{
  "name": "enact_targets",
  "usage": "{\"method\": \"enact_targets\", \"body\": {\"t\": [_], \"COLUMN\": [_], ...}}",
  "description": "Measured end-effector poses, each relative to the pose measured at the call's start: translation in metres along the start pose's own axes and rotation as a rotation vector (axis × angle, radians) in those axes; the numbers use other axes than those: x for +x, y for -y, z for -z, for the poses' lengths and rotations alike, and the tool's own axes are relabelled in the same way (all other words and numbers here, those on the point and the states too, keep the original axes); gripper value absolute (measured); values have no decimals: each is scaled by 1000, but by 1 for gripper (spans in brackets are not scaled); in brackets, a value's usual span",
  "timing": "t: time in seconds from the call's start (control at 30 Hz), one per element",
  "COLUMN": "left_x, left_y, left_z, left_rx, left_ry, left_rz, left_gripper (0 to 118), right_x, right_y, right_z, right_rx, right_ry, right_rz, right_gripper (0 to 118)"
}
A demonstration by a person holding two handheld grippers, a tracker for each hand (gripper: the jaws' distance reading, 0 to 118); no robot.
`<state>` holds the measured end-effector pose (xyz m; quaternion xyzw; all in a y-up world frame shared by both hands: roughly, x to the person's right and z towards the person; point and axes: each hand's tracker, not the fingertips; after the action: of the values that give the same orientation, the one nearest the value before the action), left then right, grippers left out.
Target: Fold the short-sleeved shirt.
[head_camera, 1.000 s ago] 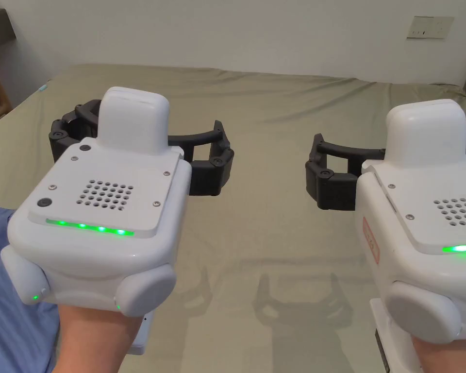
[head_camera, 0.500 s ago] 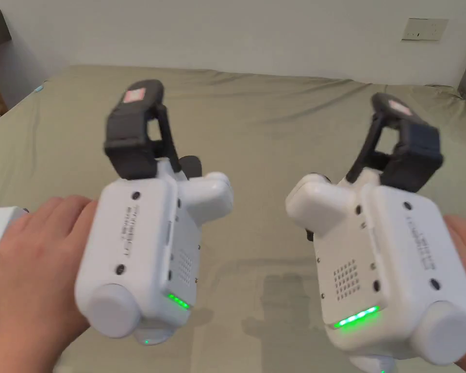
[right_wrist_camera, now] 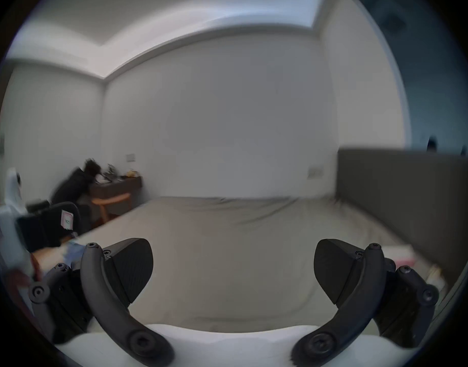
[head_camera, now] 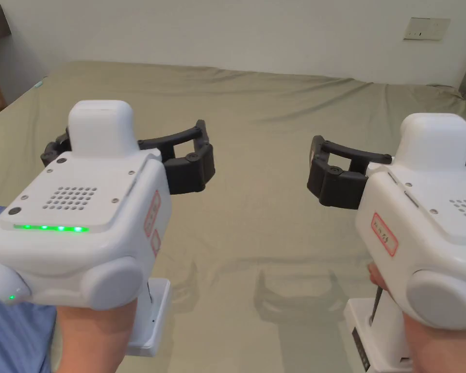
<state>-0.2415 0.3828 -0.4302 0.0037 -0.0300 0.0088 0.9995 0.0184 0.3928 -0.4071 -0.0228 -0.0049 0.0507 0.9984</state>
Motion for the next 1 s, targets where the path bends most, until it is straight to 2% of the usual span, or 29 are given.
{"method": "enact_targets", "body": {"t": [0.1, 0.2, 0.3, 0.4, 0.47, 0.53, 0.57, 0.6, 0.63, 0.67, 0.7, 0.73, 0.8, 0.83, 1.0], "left_x": [8, 12, 12, 15, 17, 17, 17, 18, 18, 18, 18, 18, 19, 19, 17], "left_y": [1, -1, -2, -3, -4, -4, -5, -5, -5, -5, -5, -5, -5, -4, -4], "left_z": [0, -2, -3, -5, -8, -8, -9, -9, -10, -10, -10, -9, -9, -9, -5], "left_rx": [23, 42, 42, 54, 56, 46, 42, 40, 42, 41, 34, 27, 18, 12, -4], "left_ry": [-36, -50, -42, -36, -35, -24, -22, -25, -27, -28, -31, -25, -8, -3, 22], "left_rz": [98, 131, 144, 156, 160, 151, 148, 146, 147, 148, 152, 155, 164, 169, 160], "left_gripper": [118, 118, 118, 118, 117, 110, 101, 77, 50, 27, 10, 9, 0, 0, 0], "right_x": [-8, -12, -13, -9, -8, -6, -7, -7, -7, -8, -9, -10, -8, -7, -9], "right_y": [-5, -5, -5, -5, -6, -7, -7, -8, -9, -9, -9, -9, -8, -9, -2], "right_z": [-4, -4, -5, -4, -5, -7, -8, -9, -10, -11, -11, -10, -11, -11, -11], "right_rx": [47, 66, 62, 33, 26, 30, 30, 31, 36, 41, 42, 43, 47, 35, 14], "right_ry": [26, 20, 14, -19, -19, -19, -23, -30, -36, -35, -34, -8, -35, -56, -40], "right_rz": [-83, -126, -122, -72, -69, -67, -67, -67, -70, -78, -88, -110, -99, -91, -100], "right_gripper": [118, 118, 118, 118, 118, 118, 115, 98, 69, 34, 5, 5, 1, 1, 1]}}
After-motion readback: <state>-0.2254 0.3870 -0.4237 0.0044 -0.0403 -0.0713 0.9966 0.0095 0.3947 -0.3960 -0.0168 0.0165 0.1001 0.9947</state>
